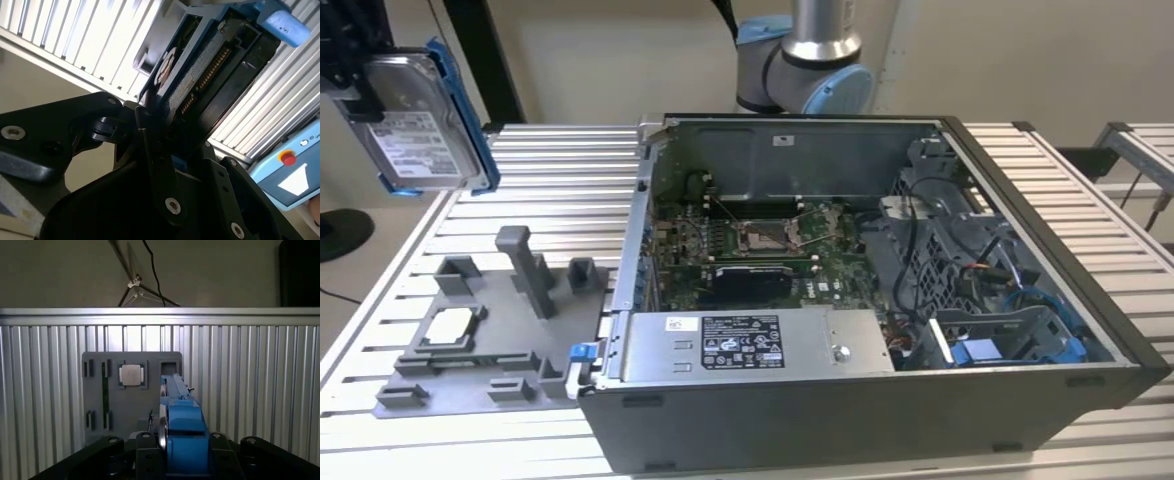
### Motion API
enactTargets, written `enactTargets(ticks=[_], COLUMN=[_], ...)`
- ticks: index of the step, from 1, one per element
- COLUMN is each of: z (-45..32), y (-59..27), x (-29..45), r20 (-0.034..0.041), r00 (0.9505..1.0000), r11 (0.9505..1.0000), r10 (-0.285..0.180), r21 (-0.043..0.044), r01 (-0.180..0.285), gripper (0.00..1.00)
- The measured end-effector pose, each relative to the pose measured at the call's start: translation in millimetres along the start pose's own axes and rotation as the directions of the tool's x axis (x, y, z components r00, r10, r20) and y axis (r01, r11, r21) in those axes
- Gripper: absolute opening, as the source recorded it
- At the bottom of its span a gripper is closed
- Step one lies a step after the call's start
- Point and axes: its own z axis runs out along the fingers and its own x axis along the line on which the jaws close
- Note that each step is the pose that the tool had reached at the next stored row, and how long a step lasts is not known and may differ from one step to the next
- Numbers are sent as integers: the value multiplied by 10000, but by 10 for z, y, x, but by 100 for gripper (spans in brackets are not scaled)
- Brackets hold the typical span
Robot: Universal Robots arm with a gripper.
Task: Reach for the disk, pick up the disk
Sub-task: 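Pick up the disk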
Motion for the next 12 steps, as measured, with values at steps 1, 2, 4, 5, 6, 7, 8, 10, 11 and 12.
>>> enactTargets(ticks=[1, 2, 4, 5, 6, 7, 8, 10, 11, 12], z=[-32, -60, -116, -140, -163, -185, -205, -236, -249, -261], y=[0, 0, 0, 0, 0, 0, 0, 0, 0, 0], x=[0, 0, 0, 0, 0, -1, -1, -1, -1, -1], r20=[-1, 0, 0, 0, 0, 0, 0, 1, 1, 0], r00=[10000, 10000, 10000, 10000, 10000, 10000, 10000, 10000, 10000, 10000], r11=[10000, 10000, 10000, 10000, 10000, 10000, 10000, 10000, 10000, 10000], r10=[0, 0, 0, 0, 0, 0, 0, 0, 0, 0], r21=[-1, -1, 0, 0, 0, -1, 0, 1, 0, -1], r01=[0, 0, 0, 0, 0, 0, 0, 0, 0, 0], gripper=[0, 0, 0, 0, 0, 0, 0, 0, 0, 0])
